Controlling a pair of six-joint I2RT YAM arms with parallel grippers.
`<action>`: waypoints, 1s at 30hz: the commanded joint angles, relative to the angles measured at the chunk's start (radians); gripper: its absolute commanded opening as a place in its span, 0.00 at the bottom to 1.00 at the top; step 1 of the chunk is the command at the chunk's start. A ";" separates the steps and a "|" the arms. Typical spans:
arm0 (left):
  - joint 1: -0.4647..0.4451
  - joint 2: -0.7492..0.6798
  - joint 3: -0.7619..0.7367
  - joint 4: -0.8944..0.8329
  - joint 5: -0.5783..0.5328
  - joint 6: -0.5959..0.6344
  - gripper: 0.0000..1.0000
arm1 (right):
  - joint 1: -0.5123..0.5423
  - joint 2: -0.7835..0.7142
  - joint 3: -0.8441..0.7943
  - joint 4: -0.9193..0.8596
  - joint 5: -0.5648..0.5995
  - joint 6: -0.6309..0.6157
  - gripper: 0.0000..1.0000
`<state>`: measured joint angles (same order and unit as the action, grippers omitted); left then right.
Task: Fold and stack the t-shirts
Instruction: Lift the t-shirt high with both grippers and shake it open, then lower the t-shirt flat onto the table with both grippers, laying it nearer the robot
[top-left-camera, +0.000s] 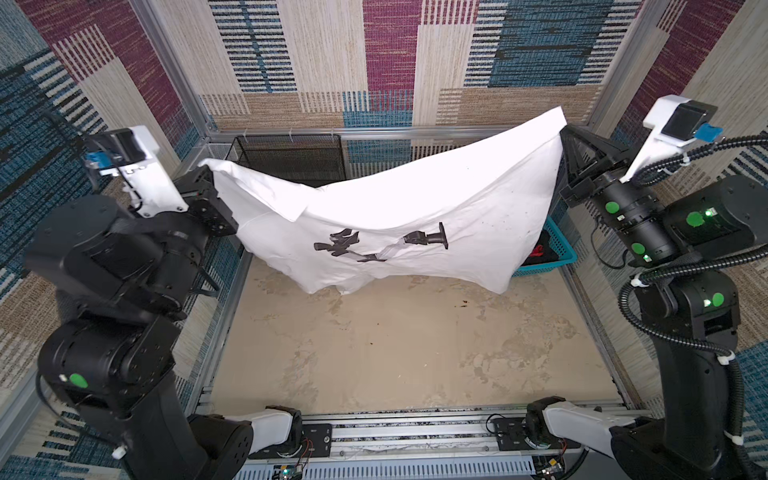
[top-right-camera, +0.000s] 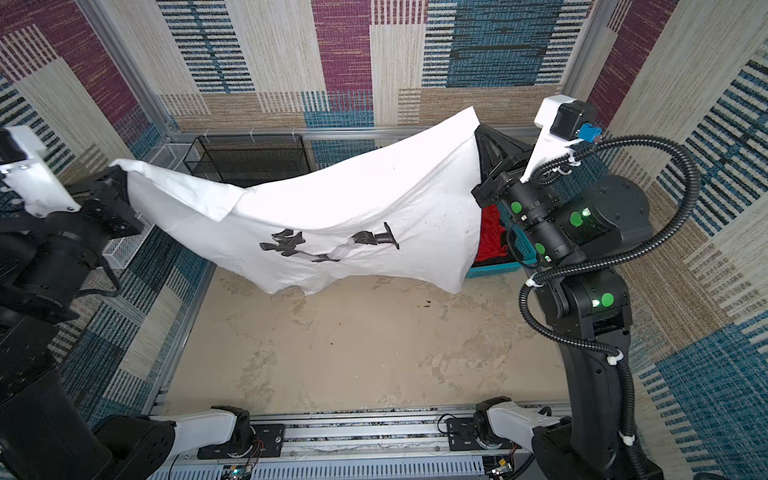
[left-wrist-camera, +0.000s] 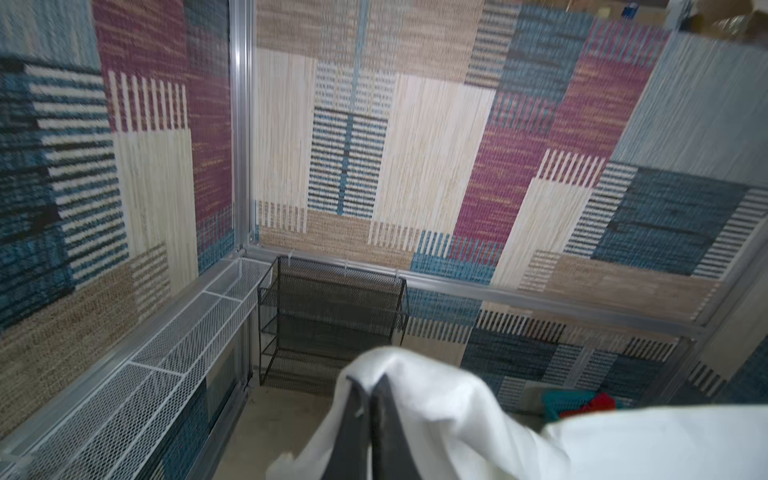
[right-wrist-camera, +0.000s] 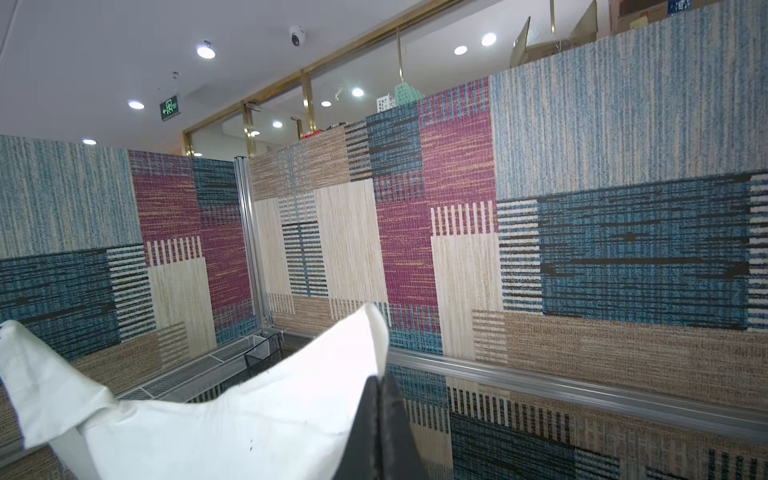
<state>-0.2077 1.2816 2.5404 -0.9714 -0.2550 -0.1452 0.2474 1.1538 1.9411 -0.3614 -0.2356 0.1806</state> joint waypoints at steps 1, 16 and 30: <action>-0.009 -0.036 0.027 0.174 0.028 0.028 0.00 | 0.001 -0.036 -0.014 0.107 -0.038 0.065 0.00; -0.033 -0.088 -0.215 0.231 -0.003 0.046 0.00 | 0.001 -0.110 -0.214 -0.028 0.121 0.046 0.00; -0.030 -0.257 -1.615 0.670 -0.082 -0.215 0.00 | 0.001 -0.162 -1.323 0.483 0.258 0.100 0.00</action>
<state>-0.2382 1.0260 1.0077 -0.4717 -0.3084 -0.2722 0.2478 0.9642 0.6823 -0.0982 0.0032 0.2611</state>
